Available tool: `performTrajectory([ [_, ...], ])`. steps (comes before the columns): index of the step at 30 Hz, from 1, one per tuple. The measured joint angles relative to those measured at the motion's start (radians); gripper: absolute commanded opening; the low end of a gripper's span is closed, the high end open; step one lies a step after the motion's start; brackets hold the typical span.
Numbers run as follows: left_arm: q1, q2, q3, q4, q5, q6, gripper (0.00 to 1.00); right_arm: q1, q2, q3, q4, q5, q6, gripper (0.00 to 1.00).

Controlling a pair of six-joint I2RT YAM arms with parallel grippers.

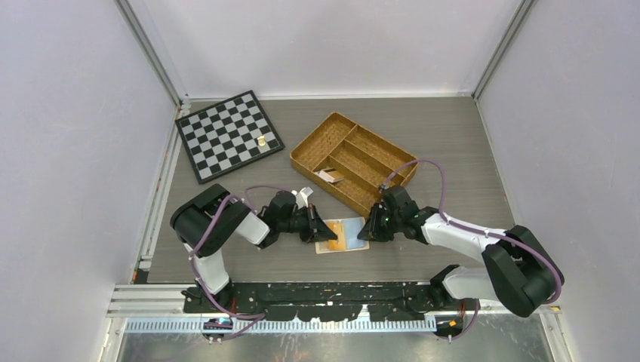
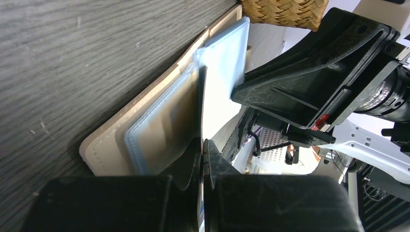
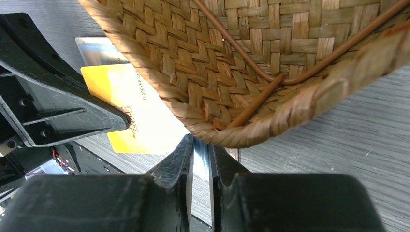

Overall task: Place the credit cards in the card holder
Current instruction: Insert the credit card into the card holder.

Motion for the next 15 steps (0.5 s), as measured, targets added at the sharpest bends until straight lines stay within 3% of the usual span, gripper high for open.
performTrajectory([
  [15, 0.000, 0.044, 0.022, 0.034, 0.023, 0.011, 0.00, 0.000, 0.010, 0.008, -0.008, -0.003, -0.003, 0.01],
])
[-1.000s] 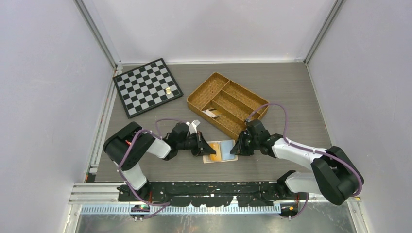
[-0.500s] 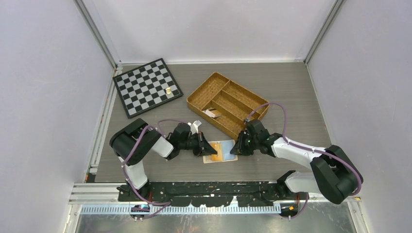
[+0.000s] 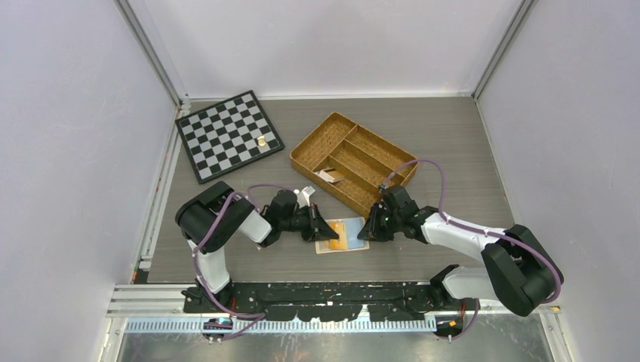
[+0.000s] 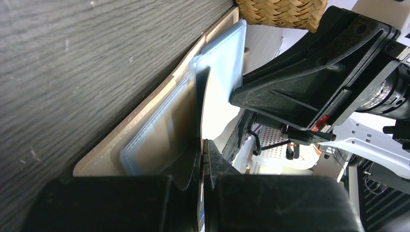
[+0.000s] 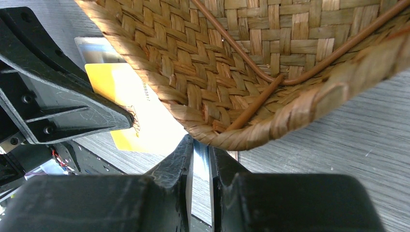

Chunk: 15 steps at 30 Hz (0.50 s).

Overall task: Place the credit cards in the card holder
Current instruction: Insert the credit card into the card holder.

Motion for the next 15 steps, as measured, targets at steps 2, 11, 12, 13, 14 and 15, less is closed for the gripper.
performTrajectory([
  [2, 0.000, 0.006, 0.002, 0.006, 0.003, 0.000, 0.00, 0.000, 0.001, 0.000, 0.000, -0.001, 0.000, 0.00],
  [11, 0.000, 0.027, 0.005, 0.043, 0.011, 0.000, 0.00, 0.000, 0.001, 0.001, 0.000, -0.001, 0.000, 0.00],
  [12, 0.000, 0.029, 0.005, 0.045, 0.010, 0.000, 0.00, 0.000, 0.001, 0.001, -0.001, -0.001, 0.000, 0.00],
  [13, 0.000, 0.029, 0.005, 0.046, 0.010, 0.000, 0.00, 0.000, 0.001, 0.001, -0.001, -0.001, 0.000, 0.01],
  [14, 0.000, 0.030, 0.005, 0.047, 0.010, 0.001, 0.00, 0.000, 0.001, 0.001, 0.000, -0.001, 0.000, 0.01],
  [15, 0.000, 0.030, 0.005, 0.048, 0.010, 0.001, 0.00, 0.000, 0.001, 0.001, -0.001, -0.001, 0.000, 0.00],
])
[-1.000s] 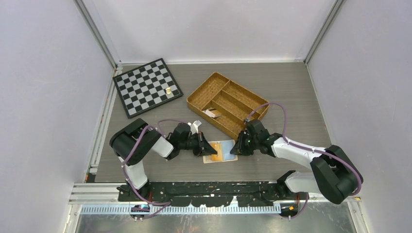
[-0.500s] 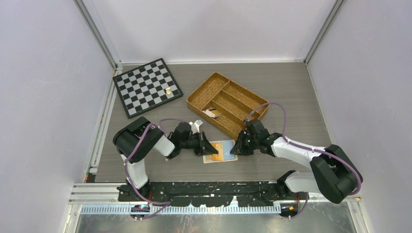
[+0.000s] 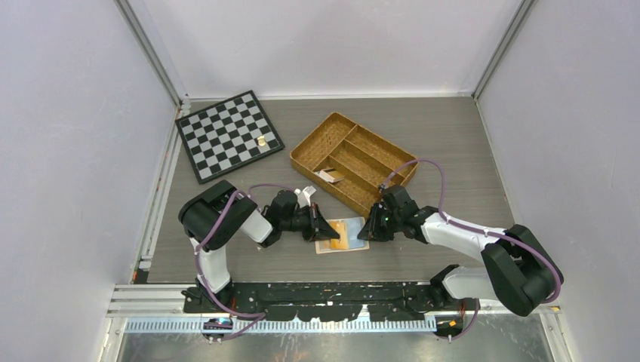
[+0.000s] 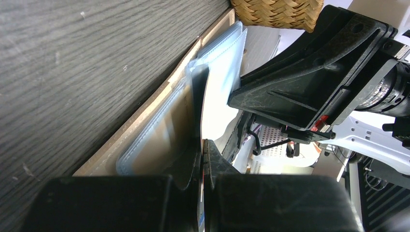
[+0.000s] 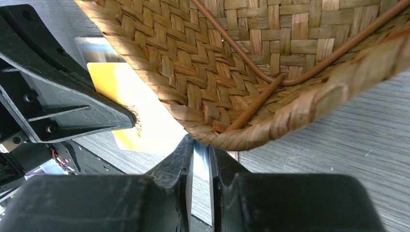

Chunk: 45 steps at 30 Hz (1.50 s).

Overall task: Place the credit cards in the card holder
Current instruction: Insert the credit card into the card holder.

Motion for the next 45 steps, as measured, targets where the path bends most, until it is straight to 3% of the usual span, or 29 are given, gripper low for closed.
performTrajectory([
  [45, -0.006, -0.016, -0.027, 0.042, -0.079, 0.033, 0.00, 0.000, 0.000, 0.005, -0.009, 0.003, -0.001, 0.00],
])
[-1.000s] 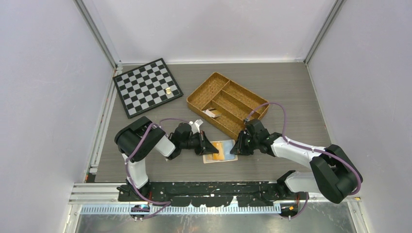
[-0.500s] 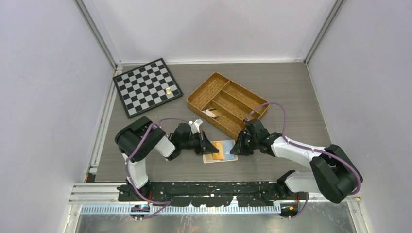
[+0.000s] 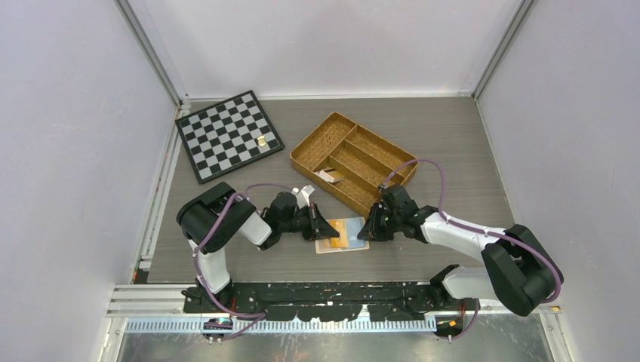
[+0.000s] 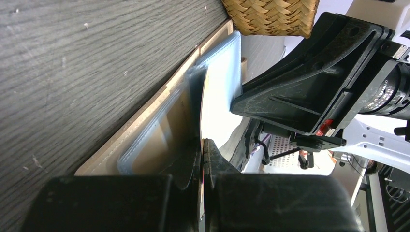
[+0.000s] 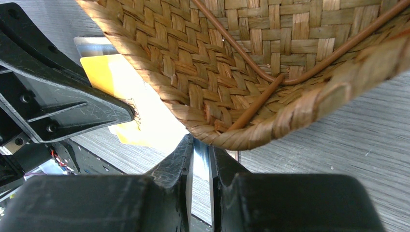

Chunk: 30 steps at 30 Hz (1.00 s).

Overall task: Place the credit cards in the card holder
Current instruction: Insert the credit card into the card holder.

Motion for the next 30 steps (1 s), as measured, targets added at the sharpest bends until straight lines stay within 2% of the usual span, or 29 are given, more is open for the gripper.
performTrajectory([
  [22, -0.026, -0.008, 0.000, -0.007, -0.029, 0.012, 0.00, 0.000, -0.002, 0.000, -0.001, 0.000, 0.001, 0.01],
  [30, -0.061, 0.037, 0.012, 0.062, -0.055, -0.022, 0.00, 0.000, -0.010, 0.000, -0.005, 0.002, 0.002, 0.00],
])
